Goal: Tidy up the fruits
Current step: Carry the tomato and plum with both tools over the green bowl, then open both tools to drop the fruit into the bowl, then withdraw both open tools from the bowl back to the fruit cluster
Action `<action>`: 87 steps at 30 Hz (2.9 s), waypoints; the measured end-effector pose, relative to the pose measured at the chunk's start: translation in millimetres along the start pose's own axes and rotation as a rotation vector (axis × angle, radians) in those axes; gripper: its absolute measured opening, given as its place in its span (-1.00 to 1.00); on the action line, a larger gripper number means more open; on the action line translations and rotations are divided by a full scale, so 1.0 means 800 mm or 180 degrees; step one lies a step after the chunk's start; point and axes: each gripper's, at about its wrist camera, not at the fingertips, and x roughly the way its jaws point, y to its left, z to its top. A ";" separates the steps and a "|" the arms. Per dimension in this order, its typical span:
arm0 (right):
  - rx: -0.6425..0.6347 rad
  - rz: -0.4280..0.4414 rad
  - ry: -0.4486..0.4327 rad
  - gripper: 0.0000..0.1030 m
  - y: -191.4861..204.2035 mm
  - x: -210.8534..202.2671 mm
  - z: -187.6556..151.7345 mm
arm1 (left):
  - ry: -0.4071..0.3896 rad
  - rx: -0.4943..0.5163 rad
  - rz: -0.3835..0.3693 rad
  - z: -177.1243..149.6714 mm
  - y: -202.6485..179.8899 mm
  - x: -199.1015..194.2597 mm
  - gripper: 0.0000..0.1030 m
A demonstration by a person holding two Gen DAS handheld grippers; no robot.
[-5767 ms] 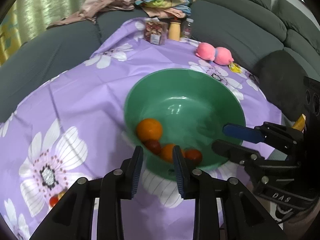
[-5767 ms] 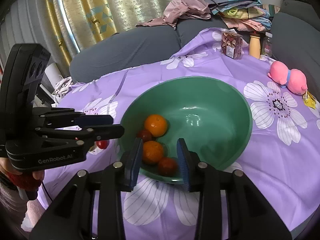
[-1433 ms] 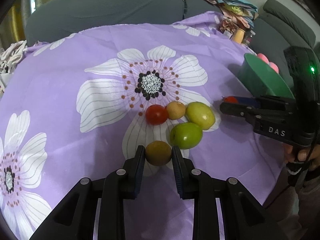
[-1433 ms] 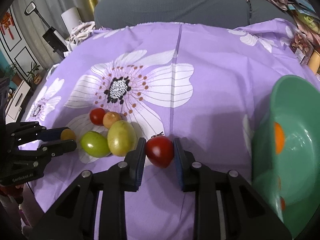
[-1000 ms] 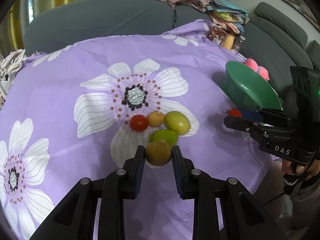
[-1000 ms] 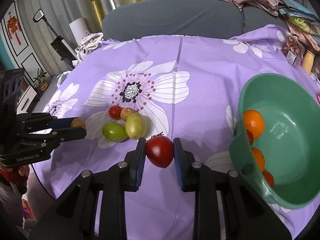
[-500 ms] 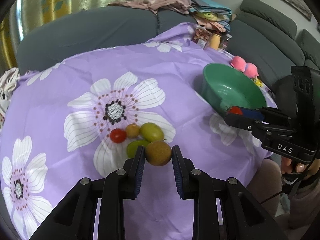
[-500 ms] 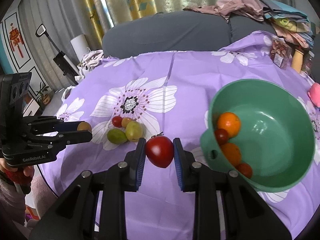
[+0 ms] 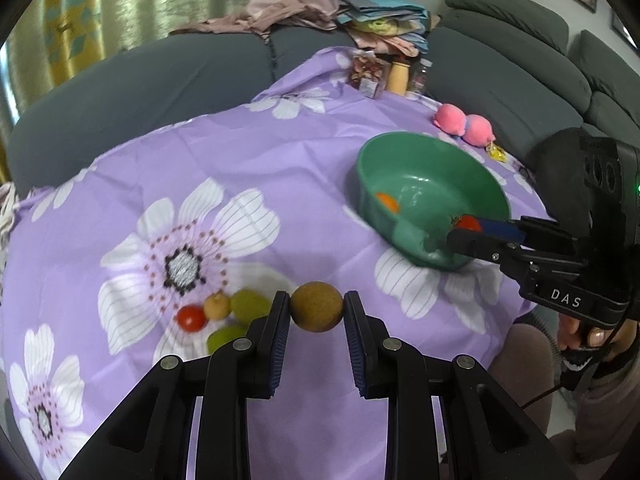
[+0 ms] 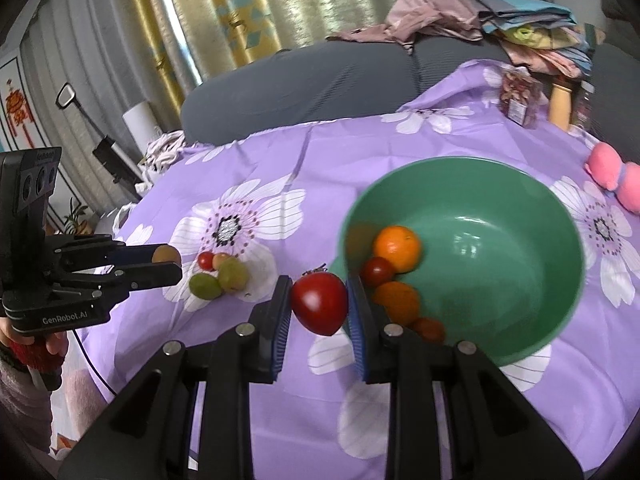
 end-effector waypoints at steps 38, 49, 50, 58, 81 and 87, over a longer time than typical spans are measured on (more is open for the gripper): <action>0.0548 -0.0292 -0.0143 -0.47 -0.115 -0.008 -0.011 | 0.0343 0.0634 -0.0416 0.093 -0.126 0.129 -0.47; 0.0488 -0.0322 -0.0103 -0.43 -0.110 -0.007 -0.008 | 0.0343 0.0575 -0.0343 0.093 -0.122 0.126 -0.47; 0.0489 -0.0324 -0.0103 -0.43 -0.109 -0.008 -0.008 | 0.0331 0.0573 -0.0327 0.093 -0.122 0.124 -0.47; 0.0470 -0.0343 -0.0108 -0.40 -0.102 -0.014 -0.007 | 0.0277 0.0537 -0.0233 0.092 -0.111 0.108 -0.47; 0.0329 -0.0341 -0.0070 0.20 -0.043 -0.032 -0.004 | 0.0229 0.0019 0.0162 0.028 -0.036 0.037 0.25; 0.0230 -0.0320 -0.0058 0.24 -0.022 -0.035 0.000 | 0.0198 -0.0206 0.0227 0.009 -0.006 0.020 0.26</action>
